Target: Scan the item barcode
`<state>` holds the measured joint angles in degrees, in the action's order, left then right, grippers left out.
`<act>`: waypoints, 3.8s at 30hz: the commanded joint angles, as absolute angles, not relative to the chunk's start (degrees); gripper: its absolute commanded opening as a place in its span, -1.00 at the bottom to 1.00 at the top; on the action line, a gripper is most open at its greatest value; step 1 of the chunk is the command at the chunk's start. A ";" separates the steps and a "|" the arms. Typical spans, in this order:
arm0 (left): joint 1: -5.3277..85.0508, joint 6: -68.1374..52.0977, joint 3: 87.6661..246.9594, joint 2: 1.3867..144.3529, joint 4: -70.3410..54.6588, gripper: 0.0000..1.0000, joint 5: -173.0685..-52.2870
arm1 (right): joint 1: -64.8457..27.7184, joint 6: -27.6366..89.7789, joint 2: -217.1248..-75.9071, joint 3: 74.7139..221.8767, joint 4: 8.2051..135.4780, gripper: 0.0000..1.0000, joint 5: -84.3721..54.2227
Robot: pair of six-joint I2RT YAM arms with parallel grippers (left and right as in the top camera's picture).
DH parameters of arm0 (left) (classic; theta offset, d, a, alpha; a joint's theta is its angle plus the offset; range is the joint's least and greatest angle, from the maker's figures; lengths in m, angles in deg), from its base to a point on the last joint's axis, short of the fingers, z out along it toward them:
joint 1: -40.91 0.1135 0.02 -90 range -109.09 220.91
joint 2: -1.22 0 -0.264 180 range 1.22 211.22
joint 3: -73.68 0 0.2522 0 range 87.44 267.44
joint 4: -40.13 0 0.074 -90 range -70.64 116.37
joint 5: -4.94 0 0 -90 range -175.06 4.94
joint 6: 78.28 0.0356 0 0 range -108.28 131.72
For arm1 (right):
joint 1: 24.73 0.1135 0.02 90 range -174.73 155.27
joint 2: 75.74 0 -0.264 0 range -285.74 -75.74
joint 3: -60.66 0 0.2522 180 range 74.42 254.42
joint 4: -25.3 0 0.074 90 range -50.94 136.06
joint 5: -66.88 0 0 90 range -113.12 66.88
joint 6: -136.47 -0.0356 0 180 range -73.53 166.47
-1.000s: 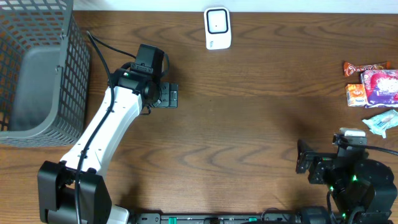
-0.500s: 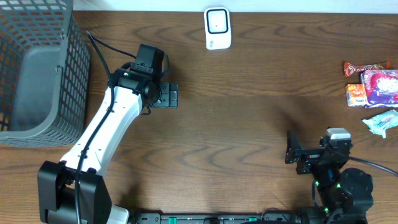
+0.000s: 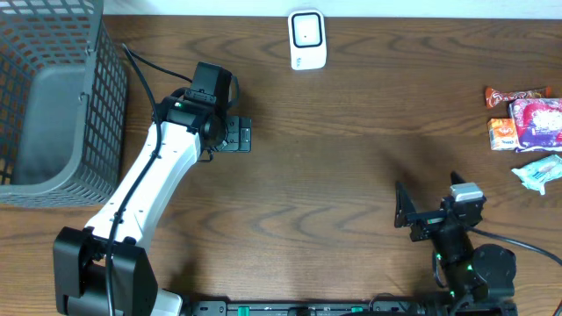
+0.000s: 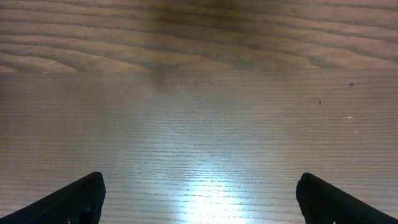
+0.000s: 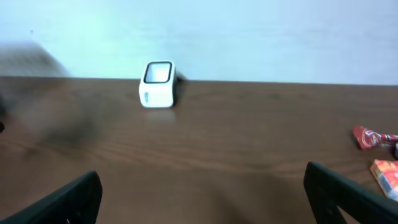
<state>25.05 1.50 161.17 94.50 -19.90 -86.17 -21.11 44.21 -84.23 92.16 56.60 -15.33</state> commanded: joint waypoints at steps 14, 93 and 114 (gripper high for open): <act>24.97 2.26 161.39 94.78 -20.07 0.96 -85.44 | -20.76 45.28 -76.04 81.99 46.89 0.99 -14.36; 24.97 2.26 161.39 94.78 -20.07 0.96 -85.44 | -22.55 47.79 -76.02 74.76 43.61 0.98 -21.51; 24.97 2.26 161.39 94.78 -20.07 0.96 -85.44 | -23.40 46.37 -76.02 74.76 43.59 0.99 -21.69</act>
<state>25.05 1.50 161.17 94.50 -19.87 -86.17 -23.06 46.72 -76.43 74.87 43.18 -21.03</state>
